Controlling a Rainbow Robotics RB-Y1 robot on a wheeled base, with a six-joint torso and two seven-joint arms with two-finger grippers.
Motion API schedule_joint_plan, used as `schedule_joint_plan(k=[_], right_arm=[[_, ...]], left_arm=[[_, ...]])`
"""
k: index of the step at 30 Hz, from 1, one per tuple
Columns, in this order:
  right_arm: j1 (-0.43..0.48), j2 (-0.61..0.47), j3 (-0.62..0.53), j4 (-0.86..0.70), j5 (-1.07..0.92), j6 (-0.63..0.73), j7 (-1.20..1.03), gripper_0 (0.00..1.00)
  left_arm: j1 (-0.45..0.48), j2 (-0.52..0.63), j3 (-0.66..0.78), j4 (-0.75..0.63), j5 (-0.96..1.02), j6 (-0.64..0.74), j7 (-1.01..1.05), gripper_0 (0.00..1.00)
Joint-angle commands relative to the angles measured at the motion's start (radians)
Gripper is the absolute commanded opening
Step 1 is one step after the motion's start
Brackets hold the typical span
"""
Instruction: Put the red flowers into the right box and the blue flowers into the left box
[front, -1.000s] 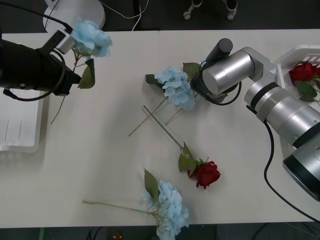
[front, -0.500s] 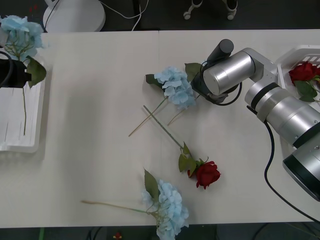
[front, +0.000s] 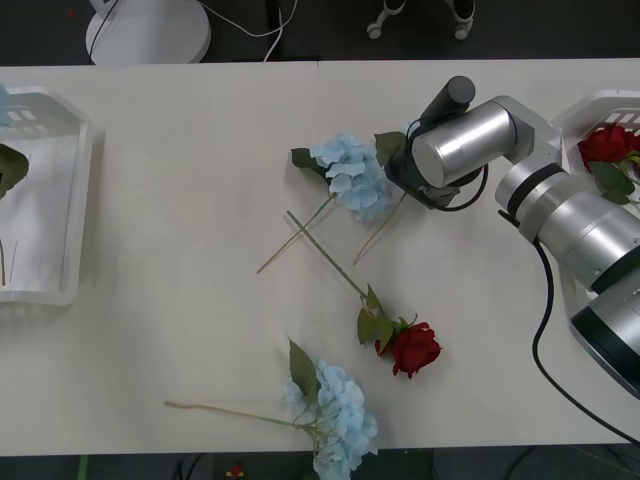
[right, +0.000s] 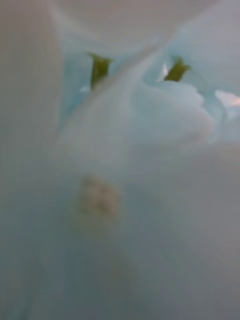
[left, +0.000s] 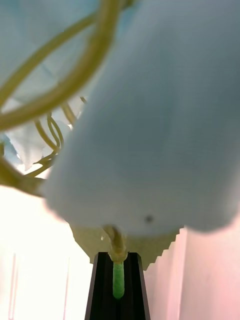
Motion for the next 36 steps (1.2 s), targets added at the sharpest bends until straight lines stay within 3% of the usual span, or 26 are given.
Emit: schedule_joint_plan(k=[1, 9, 15, 20, 25, 28, 31, 36], right_arm=[[-0.064, -0.130, -0.043, -0.009, -0.126, 0.017, 0.281, 0.00], [-0.061, -0.394, -0.102, -0.107, -0.438, 0.143, 0.876, 0.00], [-0.030, -0.547, -0.157, -0.316, -0.668, 0.189, 1.020, 0.00], [0.030, -0.555, -0.247, -0.439, -0.866, 0.160, 1.111, 0.00], [0.045, -0.478, -0.286, -0.477, -1.044, 0.083, 1.252, 0.00], [0.042, -0.415, -0.284, -0.488, -1.099, 0.060, 1.315, 0.00], [0.042, -0.334, -0.284, -0.492, -1.126, 0.029, 1.368, 0.00], [0.039, -0.204, -0.283, -0.497, -1.099, -0.006, 1.427, 0.00]], left_arm=[[-0.066, 0.089, 0.033, 0.025, -0.084, -0.045, 0.039, 0.00], [-0.077, 0.112, 0.036, 0.139, -0.170, -0.156, 0.042, 0.00], [-0.077, 0.113, 0.016, 0.212, -0.173, -0.268, 0.039, 0.00], [-0.077, 0.112, 0.001, 0.212, -0.169, -0.277, 0.042, 0.01], [-0.075, 0.112, -0.004, 0.212, -0.104, -0.274, 0.039, 0.50], [-0.077, 0.113, -0.004, 0.212, -0.052, -0.262, 0.031, 0.64], [-0.075, 0.117, -0.004, 0.203, 0.023, -0.225, 0.014, 0.75], [-0.032, 0.120, -0.004, 0.111, 0.186, -0.153, -0.089, 0.78]])
